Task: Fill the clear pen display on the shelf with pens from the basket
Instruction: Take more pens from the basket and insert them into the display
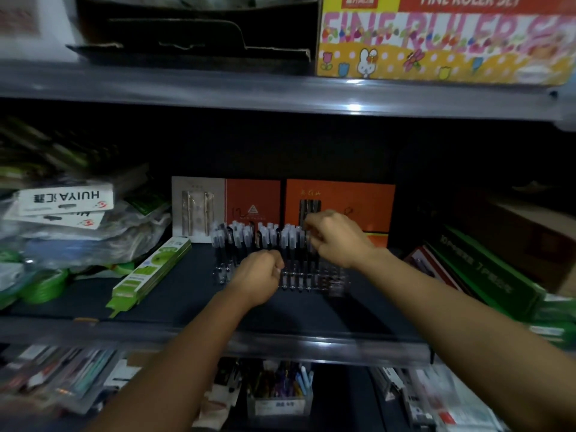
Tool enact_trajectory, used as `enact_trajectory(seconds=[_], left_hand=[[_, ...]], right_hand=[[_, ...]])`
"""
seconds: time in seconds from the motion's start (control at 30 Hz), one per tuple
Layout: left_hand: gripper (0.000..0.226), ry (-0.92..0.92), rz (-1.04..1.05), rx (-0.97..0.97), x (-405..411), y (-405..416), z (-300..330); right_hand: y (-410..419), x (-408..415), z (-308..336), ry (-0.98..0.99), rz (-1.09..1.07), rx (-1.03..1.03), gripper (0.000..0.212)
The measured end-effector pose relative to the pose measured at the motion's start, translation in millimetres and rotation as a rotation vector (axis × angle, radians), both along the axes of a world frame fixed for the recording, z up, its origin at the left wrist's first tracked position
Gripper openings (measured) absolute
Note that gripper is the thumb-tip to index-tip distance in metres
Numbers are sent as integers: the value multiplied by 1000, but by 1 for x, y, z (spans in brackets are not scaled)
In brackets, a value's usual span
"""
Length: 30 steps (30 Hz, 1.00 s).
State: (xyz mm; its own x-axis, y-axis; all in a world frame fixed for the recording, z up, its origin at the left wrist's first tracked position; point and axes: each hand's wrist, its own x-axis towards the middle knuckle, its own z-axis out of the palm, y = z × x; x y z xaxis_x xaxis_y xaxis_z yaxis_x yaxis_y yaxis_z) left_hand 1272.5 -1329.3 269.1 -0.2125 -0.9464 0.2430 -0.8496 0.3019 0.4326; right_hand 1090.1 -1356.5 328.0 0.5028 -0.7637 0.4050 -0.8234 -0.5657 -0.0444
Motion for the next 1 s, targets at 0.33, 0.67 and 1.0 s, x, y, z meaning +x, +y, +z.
enact_trajectory(seconds=[0.33, 0.67, 1.0], left_hand=[[15, -186, 211, -65, 58, 65, 17], [19, -346, 490, 109, 188, 154, -39], [30, -168, 744, 416, 285, 279, -167]], right_hand=[[51, 79, -35, 67, 190, -44, 14], [103, 222, -99, -2, 487, 67, 12], [186, 331, -214, 96, 711, 343, 14]])
